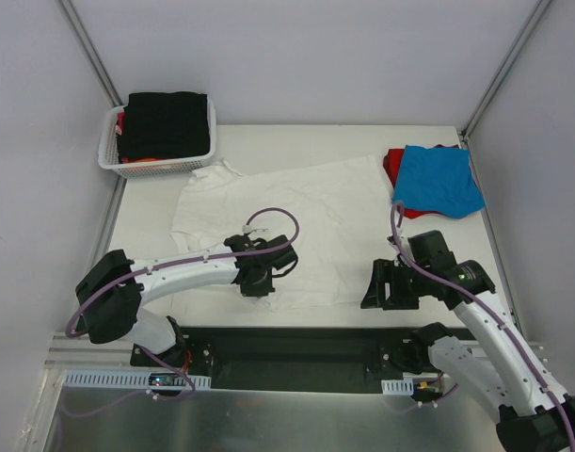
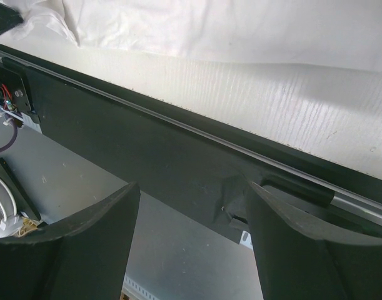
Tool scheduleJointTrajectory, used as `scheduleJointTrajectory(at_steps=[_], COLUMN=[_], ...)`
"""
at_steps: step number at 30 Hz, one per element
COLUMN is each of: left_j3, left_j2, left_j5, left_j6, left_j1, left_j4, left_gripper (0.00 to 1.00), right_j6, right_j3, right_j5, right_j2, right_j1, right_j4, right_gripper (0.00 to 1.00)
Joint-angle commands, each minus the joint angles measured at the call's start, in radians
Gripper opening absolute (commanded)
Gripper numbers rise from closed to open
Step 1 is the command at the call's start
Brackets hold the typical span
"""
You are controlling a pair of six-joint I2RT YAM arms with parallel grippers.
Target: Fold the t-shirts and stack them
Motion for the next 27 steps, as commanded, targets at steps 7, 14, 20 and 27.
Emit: scheduleJointTrajectory(at_steps=[7, 14, 20, 27], left_j3=[0.409, 0.497, 0.493, 0.456], left_j2=[-0.009, -0.012, -0.039, -0.072], left_j5=[-0.212, -0.237, -0.261, -0.265], left_j6=[0.077, 0.075, 0.052, 0.011], left_j1=[-0.008, -0.008, -0.008, -0.008], left_j4=[-0.242, -0.294, -0.340, -0.374], left_gripper=[0.00, 0.00, 0.00, 0.00], right_j6=[0.032, 0.033, 0.027, 0.061], right_j3=[0.002, 0.002, -0.001, 0.039], right_j5=[0.008, 0.007, 0.005, 0.183], right_j2=[-0.029, -0.038, -0.043, -0.034], right_j1=[0.001, 0.003, 0.003, -0.002], right_j4=[-0.007, -0.010, -0.010, -0.064], right_gripper=[0.71, 0.71, 0.71, 0.60])
